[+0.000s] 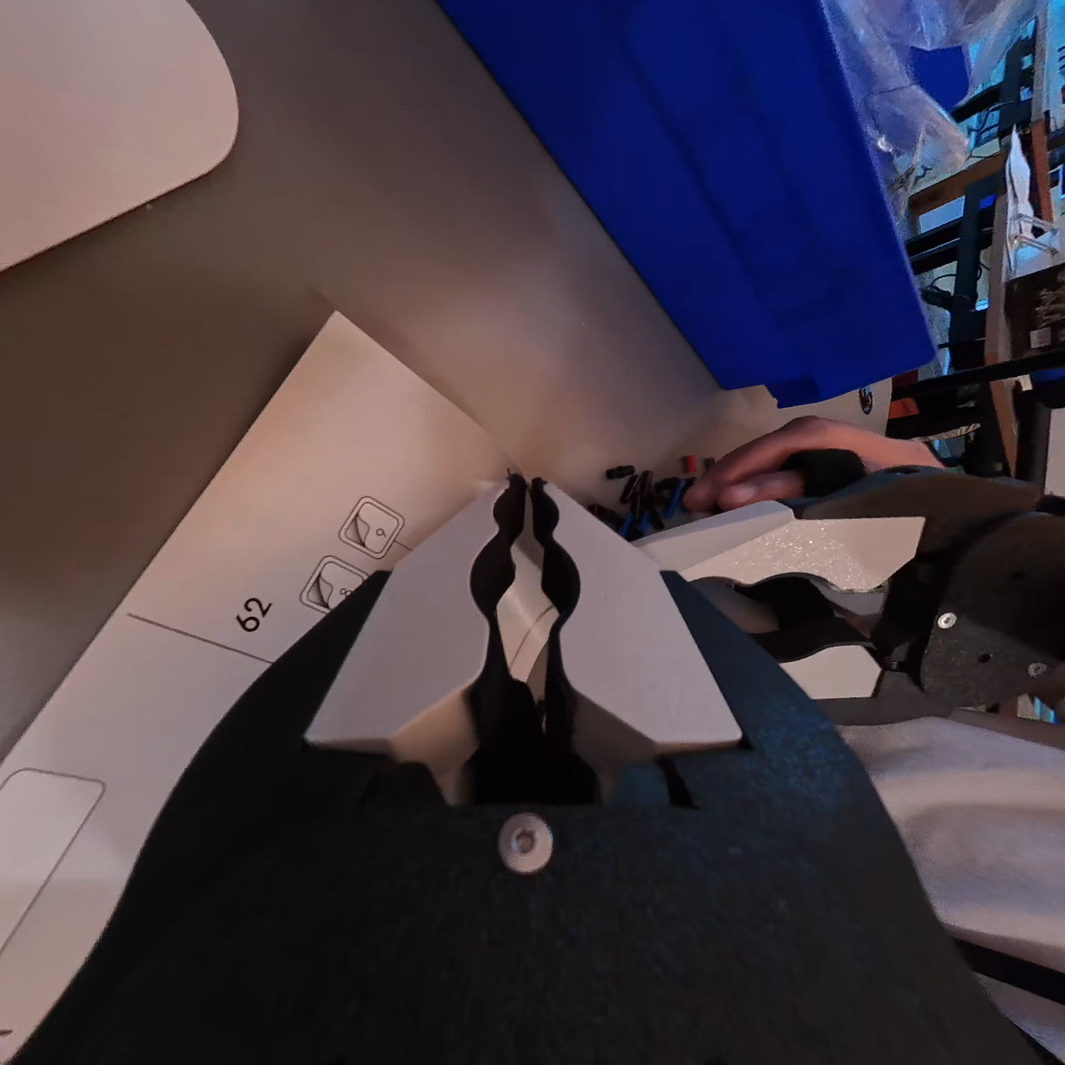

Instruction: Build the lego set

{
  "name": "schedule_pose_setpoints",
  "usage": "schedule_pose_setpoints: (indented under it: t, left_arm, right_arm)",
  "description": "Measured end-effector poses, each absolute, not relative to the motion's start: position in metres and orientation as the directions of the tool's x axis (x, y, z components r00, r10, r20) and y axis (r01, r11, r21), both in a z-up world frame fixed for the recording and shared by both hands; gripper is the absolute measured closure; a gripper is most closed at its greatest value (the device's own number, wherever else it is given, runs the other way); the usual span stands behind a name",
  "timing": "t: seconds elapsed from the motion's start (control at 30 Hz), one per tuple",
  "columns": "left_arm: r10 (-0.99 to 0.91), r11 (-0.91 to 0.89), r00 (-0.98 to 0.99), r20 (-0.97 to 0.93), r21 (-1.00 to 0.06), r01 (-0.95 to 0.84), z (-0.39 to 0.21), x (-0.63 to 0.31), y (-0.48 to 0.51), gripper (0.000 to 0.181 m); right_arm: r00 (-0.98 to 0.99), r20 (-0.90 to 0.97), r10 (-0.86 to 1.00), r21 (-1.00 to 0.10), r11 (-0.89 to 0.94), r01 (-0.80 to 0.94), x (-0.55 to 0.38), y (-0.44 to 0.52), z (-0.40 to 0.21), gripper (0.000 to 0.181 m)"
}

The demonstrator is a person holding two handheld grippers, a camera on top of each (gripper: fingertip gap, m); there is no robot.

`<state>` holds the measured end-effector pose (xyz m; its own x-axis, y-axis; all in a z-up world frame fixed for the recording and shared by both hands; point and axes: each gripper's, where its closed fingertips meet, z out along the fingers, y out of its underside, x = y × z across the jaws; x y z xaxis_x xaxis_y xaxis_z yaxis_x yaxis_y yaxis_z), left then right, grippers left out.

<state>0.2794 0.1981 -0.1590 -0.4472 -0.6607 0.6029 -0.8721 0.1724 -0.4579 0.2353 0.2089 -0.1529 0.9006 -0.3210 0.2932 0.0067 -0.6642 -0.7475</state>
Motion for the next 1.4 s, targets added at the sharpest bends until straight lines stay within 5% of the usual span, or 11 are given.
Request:
schedule_pose_setpoints:
  t: [0.17,0.37,0.63,0.8,0.93,1.03,1.4]
  left_arm:
    - [-0.629,0.141,-0.486,0.607,-0.526,-0.839,-0.141,0.28,0.203,0.181]
    - [-0.489,0.026,-0.55,0.677,-0.619,-0.785,-0.102,0.268,0.216,0.181]
    - [-0.379,-0.068,-0.624,0.684,-0.693,-0.718,-0.074,0.247,0.232,0.181]
    - [-0.396,-0.05,-0.627,0.671,-0.698,-0.715,-0.077,0.234,0.25,0.181]
    - [-0.405,-0.013,-0.601,0.689,-0.662,-0.749,-0.09,0.224,0.254,0.163]
    - [-0.383,-0.016,-0.615,0.689,-0.671,-0.741,-0.091,0.219,0.251,0.177]
    - [-0.3,-0.065,-0.608,0.735,-0.652,-0.756,-0.086,0.211,0.254,0.18]
  right_arm:
    - [0.907,0.186,-0.377,-0.788,-0.608,-0.092,0.24,0.202,-0.146,0.147]
    - [0.942,-0.112,-0.317,-0.788,-0.55,-0.278,0.226,0.216,-0.139,0.111]
    - [0.783,-0.616,-0.092,-0.725,-0.322,-0.609,0.216,0.264,-0.103,0.121]
    - [0.847,-0.519,-0.117,-0.778,-0.345,-0.525,0.218,0.273,-0.112,0.152]
    - [0.919,-0.362,-0.153,-0.832,-0.392,-0.393,0.218,0.276,-0.114,0.159]
    - [0.923,-0.352,-0.155,-0.831,-0.402,-0.385,0.218,0.277,-0.115,0.159]
    - [0.901,-0.424,-0.094,-0.823,-0.374,-0.427,0.216,0.27,-0.11,0.158]
